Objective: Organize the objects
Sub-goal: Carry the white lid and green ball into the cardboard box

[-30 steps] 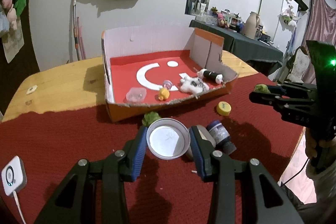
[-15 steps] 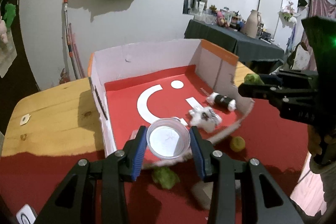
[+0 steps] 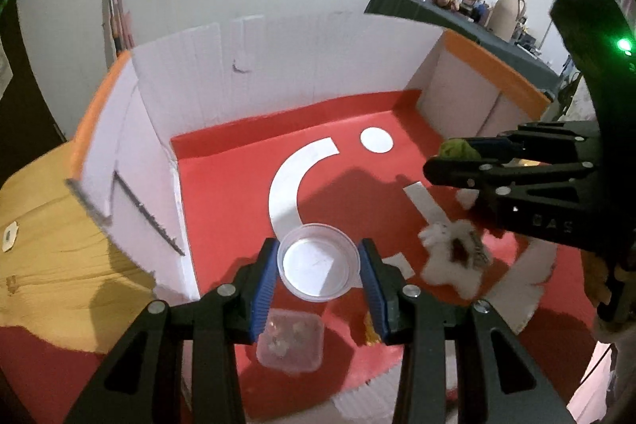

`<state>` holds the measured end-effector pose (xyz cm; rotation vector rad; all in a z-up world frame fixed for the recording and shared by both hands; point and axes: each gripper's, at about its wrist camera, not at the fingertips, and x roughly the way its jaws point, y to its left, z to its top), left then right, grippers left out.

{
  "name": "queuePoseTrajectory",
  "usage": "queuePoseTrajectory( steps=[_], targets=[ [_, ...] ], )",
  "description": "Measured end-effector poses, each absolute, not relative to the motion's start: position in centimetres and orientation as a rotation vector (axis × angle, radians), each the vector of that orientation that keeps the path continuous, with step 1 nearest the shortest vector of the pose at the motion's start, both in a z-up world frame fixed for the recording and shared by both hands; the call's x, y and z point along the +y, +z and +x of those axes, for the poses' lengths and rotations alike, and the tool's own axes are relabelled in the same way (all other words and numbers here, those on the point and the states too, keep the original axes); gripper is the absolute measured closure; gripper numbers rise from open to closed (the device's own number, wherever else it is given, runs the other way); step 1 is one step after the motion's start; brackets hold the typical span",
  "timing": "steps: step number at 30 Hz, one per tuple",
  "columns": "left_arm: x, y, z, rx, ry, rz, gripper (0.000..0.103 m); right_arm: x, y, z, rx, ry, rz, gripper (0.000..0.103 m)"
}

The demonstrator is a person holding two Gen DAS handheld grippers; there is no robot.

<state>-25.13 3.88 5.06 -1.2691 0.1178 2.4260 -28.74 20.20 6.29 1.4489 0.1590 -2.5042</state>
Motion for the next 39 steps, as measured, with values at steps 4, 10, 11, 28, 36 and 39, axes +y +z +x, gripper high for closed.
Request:
queuePoseTrajectory(
  steps=[4,10,11,28,36,39],
  targets=[
    [3.9,4.6,-25.7,0.113,2.417,-1.286,0.060,20.1,5.1,-29.9,0.190,-2.475,1.520,0.074],
    [4.1,3.8,-26.0,0.107,2.383,-1.324,0.060,19.8,3.6,-30.3,0.265,-2.439,1.593,0.074],
    [4.1,3.6,-26.0,0.105,2.377,-1.331,0.060,19.8,3.3,-30.2,0.267,-2.435,1.602,0.074],
    [4.7,3.0,-26.1,0.116,2.373,-1.340,0.060,20.7,3.5,-28.6,0.267,-2.426,1.607,0.073],
    [4.9,2.9,-26.2,0.123,2.376,-1.340,0.060,21.2,3.7,-27.7,0.273,-2.429,1.608,0.073],
    [4.8,2.9,-26.2,0.125,2.378,-1.340,0.060,21.3,3.7,-27.4,0.270,-2.431,1.607,0.073]
  ],
)
